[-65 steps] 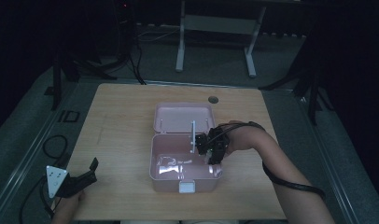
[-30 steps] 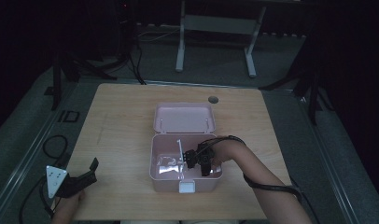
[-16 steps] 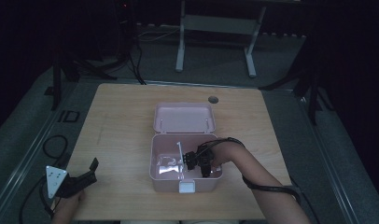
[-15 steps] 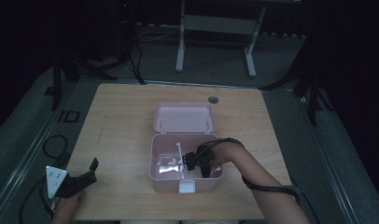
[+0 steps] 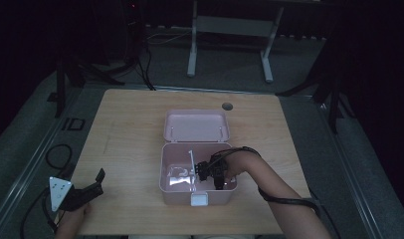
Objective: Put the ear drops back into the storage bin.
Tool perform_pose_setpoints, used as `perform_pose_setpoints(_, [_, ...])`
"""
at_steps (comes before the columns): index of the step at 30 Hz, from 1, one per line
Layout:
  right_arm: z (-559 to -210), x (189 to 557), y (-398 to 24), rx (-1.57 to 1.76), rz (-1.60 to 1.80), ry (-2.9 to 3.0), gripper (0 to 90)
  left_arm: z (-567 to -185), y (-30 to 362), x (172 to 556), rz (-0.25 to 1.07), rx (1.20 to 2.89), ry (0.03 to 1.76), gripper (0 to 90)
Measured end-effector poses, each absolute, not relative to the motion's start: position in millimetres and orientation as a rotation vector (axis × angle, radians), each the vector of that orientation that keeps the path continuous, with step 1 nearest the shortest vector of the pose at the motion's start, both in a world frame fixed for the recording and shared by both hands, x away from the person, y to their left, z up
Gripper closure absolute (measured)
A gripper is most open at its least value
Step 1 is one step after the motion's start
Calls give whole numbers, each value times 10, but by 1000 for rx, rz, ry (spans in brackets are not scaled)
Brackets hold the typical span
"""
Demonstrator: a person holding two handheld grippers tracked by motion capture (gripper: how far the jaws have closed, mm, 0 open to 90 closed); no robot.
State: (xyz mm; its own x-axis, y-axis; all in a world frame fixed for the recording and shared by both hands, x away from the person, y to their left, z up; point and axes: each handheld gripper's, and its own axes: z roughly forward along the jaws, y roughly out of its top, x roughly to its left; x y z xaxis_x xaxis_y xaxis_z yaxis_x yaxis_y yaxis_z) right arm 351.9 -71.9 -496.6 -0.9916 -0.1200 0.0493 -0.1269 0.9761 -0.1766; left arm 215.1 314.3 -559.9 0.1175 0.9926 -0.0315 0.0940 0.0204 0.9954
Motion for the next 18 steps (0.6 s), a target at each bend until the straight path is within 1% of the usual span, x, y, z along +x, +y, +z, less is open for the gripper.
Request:
perform_pose_setpoints(4, [-4907, 3514, -728, 206, 271, -3084, 545, -5599, 3142, 2151, 1058, 1311, 1200, 4])
perform_pose_setpoints(6, [-4860, 3522, -729, 205, 258, -3095, 526, -5599, 3142, 2152, 1057, 1314, 1201, 4])
perform_pose_setpoints(18, [-4449, 3520, -781, 193, 175, -3158, 508, -5599, 3139, 2152, 1060, 1315, 1201, 4])
